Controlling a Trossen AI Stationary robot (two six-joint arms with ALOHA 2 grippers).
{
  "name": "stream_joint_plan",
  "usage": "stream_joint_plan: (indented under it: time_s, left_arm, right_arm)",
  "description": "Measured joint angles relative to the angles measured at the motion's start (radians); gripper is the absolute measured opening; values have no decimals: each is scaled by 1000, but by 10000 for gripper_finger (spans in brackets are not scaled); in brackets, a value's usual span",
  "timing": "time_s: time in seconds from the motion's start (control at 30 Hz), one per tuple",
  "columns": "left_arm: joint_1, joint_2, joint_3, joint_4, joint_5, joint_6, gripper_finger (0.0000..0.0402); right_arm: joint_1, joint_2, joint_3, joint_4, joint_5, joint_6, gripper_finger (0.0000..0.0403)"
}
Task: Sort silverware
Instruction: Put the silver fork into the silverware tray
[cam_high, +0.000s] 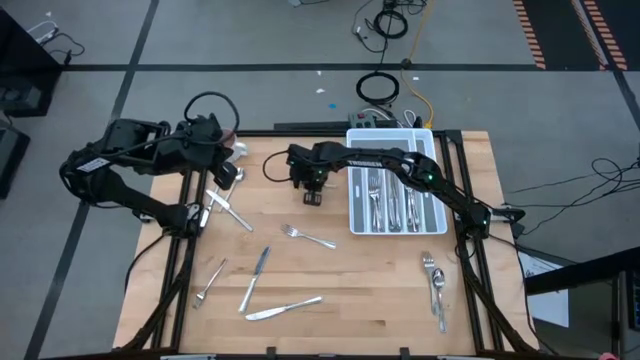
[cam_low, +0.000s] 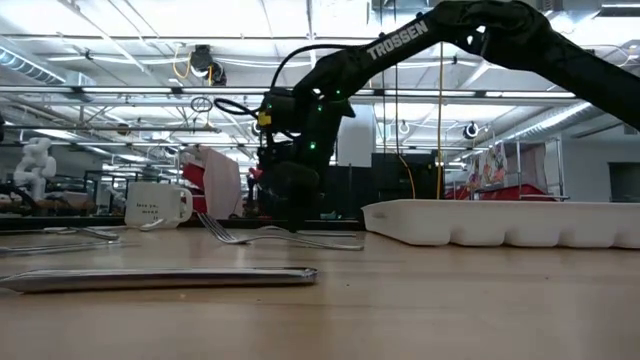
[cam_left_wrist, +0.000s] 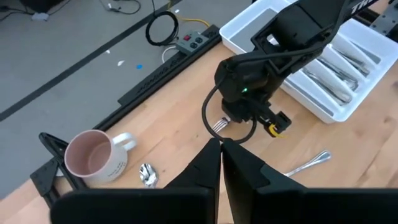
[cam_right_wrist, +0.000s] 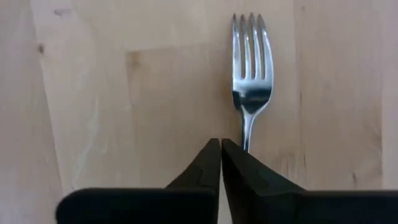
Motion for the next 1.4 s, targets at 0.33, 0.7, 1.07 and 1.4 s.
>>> stream_joint_plan:
  time_s: [0.33, 0.7, 1.07, 1.4]
  left_arm:
    - [0, 0, 0, 0, -1, 34, 25]
    - [0, 0, 0, 0, -4, 43, 25]
    - [0, 0, 0, 0, -8, 76, 25]
    - [0, 0, 0, 0, -8, 76, 25]
  right_arm:
    - [11, -73, 2, 4, -8, 28, 23]
    - [-21, -28, 1, 132, 4, 144, 217]
    - [-16, -4, 2, 178, 64, 212, 205]
    - [-12, -15, 1, 154, -36, 283, 88]
